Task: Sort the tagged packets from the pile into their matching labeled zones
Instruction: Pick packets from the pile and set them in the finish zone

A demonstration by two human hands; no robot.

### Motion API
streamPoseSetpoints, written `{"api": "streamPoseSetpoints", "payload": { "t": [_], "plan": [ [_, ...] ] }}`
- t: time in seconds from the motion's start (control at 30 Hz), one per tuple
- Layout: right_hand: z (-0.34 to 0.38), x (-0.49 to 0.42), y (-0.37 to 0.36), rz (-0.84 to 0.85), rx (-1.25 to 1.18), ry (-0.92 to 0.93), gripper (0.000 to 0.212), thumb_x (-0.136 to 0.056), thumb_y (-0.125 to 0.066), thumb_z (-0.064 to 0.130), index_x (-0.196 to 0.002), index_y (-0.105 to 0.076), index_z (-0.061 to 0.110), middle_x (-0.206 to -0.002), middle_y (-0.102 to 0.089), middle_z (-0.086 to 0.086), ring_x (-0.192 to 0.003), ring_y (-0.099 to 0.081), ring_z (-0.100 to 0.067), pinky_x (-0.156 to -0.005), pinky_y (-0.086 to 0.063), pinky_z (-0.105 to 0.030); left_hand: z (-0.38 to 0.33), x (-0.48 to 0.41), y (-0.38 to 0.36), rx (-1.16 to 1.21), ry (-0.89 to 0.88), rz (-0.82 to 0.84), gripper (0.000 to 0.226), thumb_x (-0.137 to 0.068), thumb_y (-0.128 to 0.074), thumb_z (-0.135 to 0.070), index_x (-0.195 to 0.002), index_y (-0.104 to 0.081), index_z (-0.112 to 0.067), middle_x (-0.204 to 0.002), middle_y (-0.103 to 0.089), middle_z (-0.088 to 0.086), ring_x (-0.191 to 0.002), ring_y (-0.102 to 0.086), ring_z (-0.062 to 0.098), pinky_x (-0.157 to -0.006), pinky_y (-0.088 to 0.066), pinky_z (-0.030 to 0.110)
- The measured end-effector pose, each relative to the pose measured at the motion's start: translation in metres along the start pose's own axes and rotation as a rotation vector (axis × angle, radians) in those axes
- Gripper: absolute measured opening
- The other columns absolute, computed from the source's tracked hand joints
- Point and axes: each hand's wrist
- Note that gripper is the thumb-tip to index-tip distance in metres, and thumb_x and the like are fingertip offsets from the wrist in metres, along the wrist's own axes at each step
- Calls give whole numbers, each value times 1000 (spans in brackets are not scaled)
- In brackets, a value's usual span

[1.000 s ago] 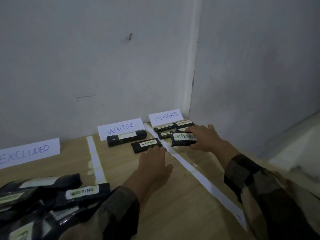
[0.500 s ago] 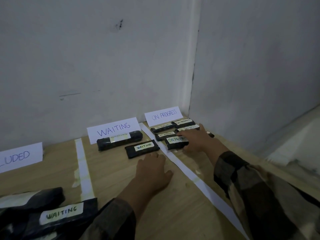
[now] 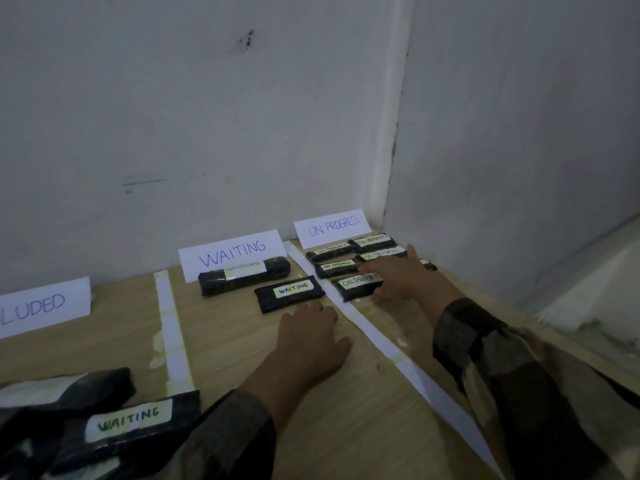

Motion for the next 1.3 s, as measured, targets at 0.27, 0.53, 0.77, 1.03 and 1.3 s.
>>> {"api": "streamPoseSetpoints", "payload": {
  "t": [0.27,0.53,0.77,1.03,1.3],
  "plan": [
    [31,36,10,-137,-184,36,55,-84,-59,38,-137,-41,33,-140,-46,4,-130,-40,-19,-116,-9,-51,11,14,17,41,-5,-98,59,-88,-48,-52,-139,-37,-26,-143,-40,-1,-131,-37,21,-106,-33,41],
    [87,83,34,-222,-335,183,48,-84,-63,36,-130,-50,31,-134,-50,4,-120,-48,-17,-97,-43,-36,41,52,64,55,11,-116,58,-85,-55,-51,-134,-44,-23,-133,-49,3,-119,-48,21,-96,-44,38],
    [153,128,53,-205,-366,312,45,-85,-63,38,-128,-51,34,-130,-49,9,-117,-49,-13,-93,-43,-34,87,120,101,101,-4,-34,54,-87,-60,-44,-135,-45,-24,-142,-44,-3,-129,-42,16,-105,-37,33],
    [230,167,47,-157,-374,496,44,-85,-62,42,-128,-50,35,-134,-48,11,-123,-45,-9,-100,-42,-36,145,213,103,109,57,-8,51,-86,-61,-44,-132,-48,-27,-134,-50,-4,-121,-48,14,-102,-39,31],
    [296,197,42,-91,-366,664,43,-85,-61,45,-126,-51,37,-125,-51,10,-111,-50,-10,-91,-45,-34,181,286,111,111,106,-31,47,-87,-63,-40,-130,-52,-26,-127,-54,-4,-116,-50,14,-99,-40,31]
  ]
}}
Point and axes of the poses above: each hand's wrist, its own x-axis away from the middle knuckle, its own y-axis out of the back of the hand, z = x × y
